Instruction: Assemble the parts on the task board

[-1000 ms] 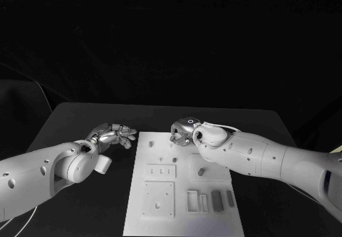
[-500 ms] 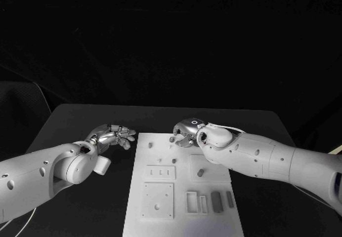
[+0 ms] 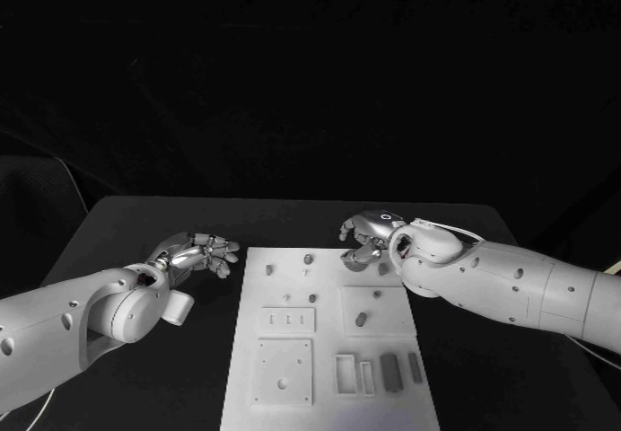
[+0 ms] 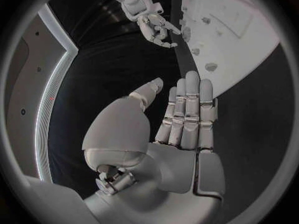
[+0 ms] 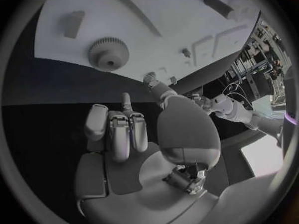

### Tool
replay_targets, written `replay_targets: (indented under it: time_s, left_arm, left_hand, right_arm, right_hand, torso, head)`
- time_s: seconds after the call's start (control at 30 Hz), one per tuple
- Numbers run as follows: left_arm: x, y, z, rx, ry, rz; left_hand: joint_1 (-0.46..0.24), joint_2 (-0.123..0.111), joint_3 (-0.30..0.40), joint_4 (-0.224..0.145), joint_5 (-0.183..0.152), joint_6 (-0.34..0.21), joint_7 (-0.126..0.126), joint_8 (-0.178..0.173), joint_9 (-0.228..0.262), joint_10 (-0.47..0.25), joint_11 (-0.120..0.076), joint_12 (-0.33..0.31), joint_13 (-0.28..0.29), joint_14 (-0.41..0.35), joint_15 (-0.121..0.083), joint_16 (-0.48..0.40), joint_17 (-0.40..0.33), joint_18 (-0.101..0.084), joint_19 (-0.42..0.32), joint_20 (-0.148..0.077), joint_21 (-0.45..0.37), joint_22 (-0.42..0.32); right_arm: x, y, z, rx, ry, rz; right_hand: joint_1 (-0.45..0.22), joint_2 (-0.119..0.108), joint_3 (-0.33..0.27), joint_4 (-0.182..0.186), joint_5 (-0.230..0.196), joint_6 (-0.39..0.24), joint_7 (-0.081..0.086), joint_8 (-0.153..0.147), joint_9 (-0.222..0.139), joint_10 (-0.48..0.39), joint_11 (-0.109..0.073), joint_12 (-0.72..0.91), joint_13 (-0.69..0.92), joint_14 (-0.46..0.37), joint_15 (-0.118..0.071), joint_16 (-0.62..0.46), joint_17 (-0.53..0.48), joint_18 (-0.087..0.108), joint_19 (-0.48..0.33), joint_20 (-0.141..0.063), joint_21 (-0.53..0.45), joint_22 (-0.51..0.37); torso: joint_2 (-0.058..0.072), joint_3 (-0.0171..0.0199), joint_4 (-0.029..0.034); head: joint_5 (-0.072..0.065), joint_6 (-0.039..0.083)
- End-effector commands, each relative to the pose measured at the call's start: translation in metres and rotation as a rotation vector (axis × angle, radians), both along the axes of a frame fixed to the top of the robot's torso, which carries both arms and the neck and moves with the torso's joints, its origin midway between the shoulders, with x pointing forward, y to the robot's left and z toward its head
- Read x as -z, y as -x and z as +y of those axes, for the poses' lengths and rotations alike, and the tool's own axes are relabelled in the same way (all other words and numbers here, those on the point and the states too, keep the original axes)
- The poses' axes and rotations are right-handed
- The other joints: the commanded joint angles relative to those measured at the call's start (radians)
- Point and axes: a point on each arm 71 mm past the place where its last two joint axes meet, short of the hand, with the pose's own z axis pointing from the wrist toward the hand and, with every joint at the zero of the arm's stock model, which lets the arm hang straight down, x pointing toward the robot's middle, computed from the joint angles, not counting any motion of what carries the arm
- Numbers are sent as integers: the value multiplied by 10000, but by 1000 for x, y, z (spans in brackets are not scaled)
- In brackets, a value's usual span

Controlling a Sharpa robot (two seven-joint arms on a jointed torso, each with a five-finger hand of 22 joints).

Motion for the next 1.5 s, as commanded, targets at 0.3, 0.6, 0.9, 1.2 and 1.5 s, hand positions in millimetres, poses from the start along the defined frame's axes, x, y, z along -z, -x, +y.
replay_targets:
  time_s: [0.3,0.6,0.9,1.2,1.5]
  left_arm:
    - [-1,-1,-1,77,99,-37]
    - [1,-2,-2,123,88,25]
    - [1,-2,-1,91,74,30]
    - [1,-2,0,74,64,37]
    - [1,-3,1,41,47,50]
  left_hand:
    - [23,-1,-47,-15,-12,-77,22,-42,-17,-82,16,-38,-14,2,28,-52,15,123,65,26,-32,-11]
    - [22,0,-48,-14,-12,-78,22,-44,-18,-82,16,-41,-14,2,28,-53,18,123,65,27,-33,-12]
    - [20,1,-50,-13,-13,-79,22,-47,-19,-84,17,-43,-14,2,28,-55,20,123,66,28,-34,-14]
    - [18,4,-52,-11,-12,-79,23,-49,-20,-85,18,-46,-14,2,29,-57,23,122,66,28,-35,-15]
    - [16,7,-53,-9,-12,-79,23,-50,-20,-87,19,-48,-15,2,29,-59,25,122,67,29,-36,-16]
  right_arm:
    - [10,-9,-25,948,-640,1134]
    - [20,-16,-33,1285,-533,1622]
    - [24,-14,-33,1251,-754,1896]
    - [24,-12,-28,1048,-929,2009]
    - [26,-11,-29,1051,-862,2146]
  right_hand:
    - [-298,-313,-16,133,-47,-1475,207,-140,-330,974,-3,-138,164,3222,63,1755,4360,118,-146,7,1195,43]
    - [-350,-329,24,172,-45,-1811,227,-138,-407,839,-8,-221,13,3323,59,1815,4514,118,-152,2,1189,52]
    - [-434,-286,31,234,-48,-1793,219,-60,-402,814,-6,-219,18,3352,60,1834,4561,118,-158,4,1183,55]
    - [-560,-190,62,284,-49,-1353,195,267,-306,792,-11,-150,111,3364,58,1853,4594,118,-179,-2,1185,79]
    - [-597,-140,61,258,-52,-1032,182,430,-244,786,-13,-109,158,3379,57,1868,4622,118,-193,-7,1193,99]
  torso:
    - [124,85,-61]
    - [103,48,-23]
    - [115,50,-45]
    - [115,45,-35]
    - [118,45,-41]
  head:
    - [-29,185]
    - [-41,160]
    - [-6,124]
    - [1,105]
    - [-15,101]
